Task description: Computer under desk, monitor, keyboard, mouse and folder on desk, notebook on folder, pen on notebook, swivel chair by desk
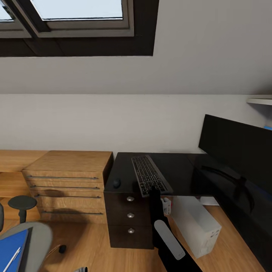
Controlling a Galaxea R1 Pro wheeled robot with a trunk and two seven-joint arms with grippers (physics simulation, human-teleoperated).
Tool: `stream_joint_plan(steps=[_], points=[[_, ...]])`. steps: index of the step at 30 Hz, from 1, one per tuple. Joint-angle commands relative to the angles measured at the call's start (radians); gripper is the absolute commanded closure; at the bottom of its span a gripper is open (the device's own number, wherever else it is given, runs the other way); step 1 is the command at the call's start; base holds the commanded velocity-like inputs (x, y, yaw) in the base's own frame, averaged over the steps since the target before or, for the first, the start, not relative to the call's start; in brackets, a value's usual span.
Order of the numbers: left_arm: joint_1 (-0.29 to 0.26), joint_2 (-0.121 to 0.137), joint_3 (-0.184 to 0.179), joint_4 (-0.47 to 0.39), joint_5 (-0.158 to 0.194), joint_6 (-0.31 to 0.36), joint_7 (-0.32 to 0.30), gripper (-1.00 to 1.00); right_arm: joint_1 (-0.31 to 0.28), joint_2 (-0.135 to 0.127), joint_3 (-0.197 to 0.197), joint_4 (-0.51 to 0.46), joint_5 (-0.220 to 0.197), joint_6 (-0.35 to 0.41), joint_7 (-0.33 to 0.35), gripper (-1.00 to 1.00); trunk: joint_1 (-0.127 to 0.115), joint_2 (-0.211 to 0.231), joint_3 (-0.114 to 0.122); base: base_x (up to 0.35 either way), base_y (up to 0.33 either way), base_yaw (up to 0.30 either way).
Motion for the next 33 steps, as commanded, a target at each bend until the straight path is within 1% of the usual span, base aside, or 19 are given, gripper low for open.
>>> stream_joint_plan(steps=[1,2,3,4,6,8,11,17,32,33], points=[[-0.001,0.000,-0.012,-0.005,0.011,-0.008,0.005,-1.00,-0.001,0.000,0.002,0.000,-0.005,-0.006,0.002,1.00,0.000,-0.001,-0.001,0.018,0.003,0.000],[-0.001,-0.005,-0.033,-0.011,0.010,-0.008,0.006,-1.00,-0.001,0.000,0.001,0.001,-0.005,-0.006,0.001,1.00,0.004,-0.008,-0.004,0.012,0.002,0.000],[-0.001,-0.009,-0.064,-0.018,0.010,-0.008,0.009,-1.00,-0.001,0.000,0.001,0.001,-0.005,-0.006,0.001,1.00,0.008,-0.015,-0.007,0.006,0.001,0.000],[-0.001,-0.011,-0.077,-0.021,0.009,-0.009,0.011,-1.00,-0.001,0.000,0.001,0.002,-0.005,-0.006,0.001,1.00,0.012,-0.022,-0.010,0.004,0.001,0.000],[-0.001,-0.013,-0.090,-0.035,0.009,-0.011,0.014,-1.00,-0.002,0.000,0.000,0.008,-0.005,-0.005,0.000,1.00,0.019,-0.036,-0.017,0.002,0.000,0.000],[-0.001,-0.013,-0.091,-0.053,0.009,-0.011,0.015,-1.00,-0.002,0.000,0.000,0.023,-0.005,-0.005,-0.001,1.00,0.027,-0.050,-0.023,0.001,0.000,0.000],[-0.001,-0.011,-0.094,-0.082,0.009,-0.011,0.016,-1.00,-0.005,0.000,0.000,0.076,-0.004,-0.005,-0.001,1.00,0.038,-0.071,-0.032,0.000,0.000,0.000],[-0.001,-0.012,-0.095,-0.091,0.010,-0.010,0.018,-1.00,-0.009,0.000,0.000,0.117,-0.003,-0.005,-0.001,1.00,0.061,-0.113,-0.051,0.000,0.000,0.000],[-0.001,-0.012,-0.095,-0.090,0.011,-0.010,0.018,-1.00,-0.010,0.000,0.000,0.130,-0.003,-0.006,-0.001,1.00,0.119,-0.218,-0.098,0.000,0.000,0.000],[-0.001,-0.012,-0.096,-0.090,0.011,-0.010,0.018,-1.00,-0.010,0.000,0.000,0.130,-0.003,-0.006,-0.001,1.00,0.119,-0.218,-0.098,0.000,0.000,0.000]])
